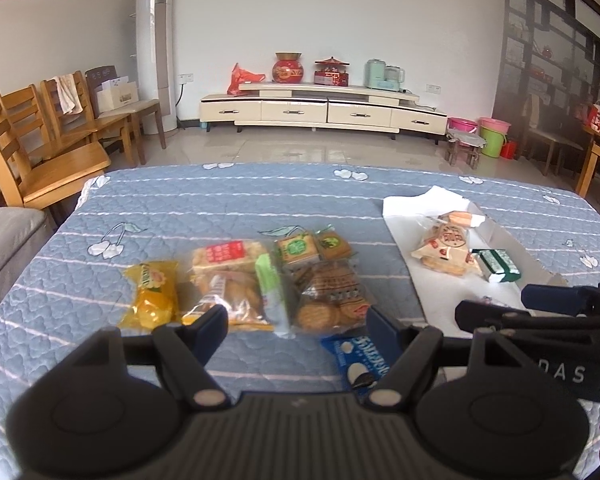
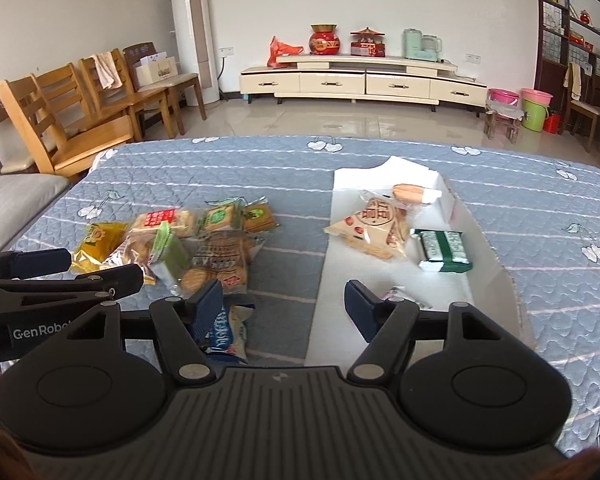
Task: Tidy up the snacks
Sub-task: 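Move both open tools back over the snack pile, then grasp the blue biscuit pack with the right tool while the left grasps the yellow pack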
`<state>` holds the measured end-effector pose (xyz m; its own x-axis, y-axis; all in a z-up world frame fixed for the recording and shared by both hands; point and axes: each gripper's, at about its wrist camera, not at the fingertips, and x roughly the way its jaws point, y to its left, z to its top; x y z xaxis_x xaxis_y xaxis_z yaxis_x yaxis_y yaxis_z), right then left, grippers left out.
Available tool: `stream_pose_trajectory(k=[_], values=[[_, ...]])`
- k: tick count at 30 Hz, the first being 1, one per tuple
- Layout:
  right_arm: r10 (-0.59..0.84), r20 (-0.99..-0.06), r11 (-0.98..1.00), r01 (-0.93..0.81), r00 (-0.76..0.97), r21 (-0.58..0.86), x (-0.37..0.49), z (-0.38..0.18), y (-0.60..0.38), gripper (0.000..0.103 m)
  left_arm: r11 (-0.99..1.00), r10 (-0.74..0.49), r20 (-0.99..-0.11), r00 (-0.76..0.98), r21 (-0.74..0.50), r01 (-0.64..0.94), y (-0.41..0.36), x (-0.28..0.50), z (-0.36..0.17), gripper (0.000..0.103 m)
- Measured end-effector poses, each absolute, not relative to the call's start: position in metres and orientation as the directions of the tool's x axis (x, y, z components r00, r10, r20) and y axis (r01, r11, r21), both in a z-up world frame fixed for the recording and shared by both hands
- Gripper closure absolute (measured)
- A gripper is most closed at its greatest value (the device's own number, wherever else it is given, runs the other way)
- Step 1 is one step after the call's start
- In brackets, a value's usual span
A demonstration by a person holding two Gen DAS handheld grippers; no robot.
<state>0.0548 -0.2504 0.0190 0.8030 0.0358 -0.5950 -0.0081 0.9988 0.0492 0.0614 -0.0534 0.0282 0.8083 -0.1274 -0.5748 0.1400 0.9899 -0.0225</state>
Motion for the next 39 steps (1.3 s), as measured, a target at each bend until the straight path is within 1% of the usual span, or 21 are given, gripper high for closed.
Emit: stream_pose_trajectory(k=[25,31,33,34,36,39], values=[[0.119,-0.634,0.993,-0.102,0.764,0.064,0.082,-0.008,-0.212,0.017,0.997,-0.079,-0.617,0.783,-0.047,0.064,0.001,0.065,0.004,0.027],[0.127,-0.666,0.992,-0.108,0.735,0.07,0.082,-0.023,-0.215,0.008,0.999,-0.039,-0.653,0.756,-0.047,0.011,0.02,0.068,-0.012,0.027],[0.125,-0.681,0.992,-0.106,0.722,0.07,0.081,-0.03,-0.217,0.003,0.998,-0.023,-0.664,0.747,-0.054,-0.018,0.03,0.07,-0.017,0.026],[0.122,-0.688,0.992,-0.103,0.715,0.068,0.081,-0.032,-0.218,0.0,0.998,-0.014,-0.668,0.744,-0.055,-0.03,0.036,0.072,-0.02,0.025],[0.118,-0.698,0.993,-0.097,0.706,0.07,0.08,-0.039,-0.218,0.0,0.997,0.015,-0.674,0.739,-0.048,-0.063,0.046,0.075,-0.024,0.023],[0.121,-0.707,0.993,-0.087,0.697,0.085,0.08,-0.044,-0.22,0.0,0.993,0.043,-0.677,0.735,-0.053,-0.106,0.061,0.084,-0.027,0.015]])
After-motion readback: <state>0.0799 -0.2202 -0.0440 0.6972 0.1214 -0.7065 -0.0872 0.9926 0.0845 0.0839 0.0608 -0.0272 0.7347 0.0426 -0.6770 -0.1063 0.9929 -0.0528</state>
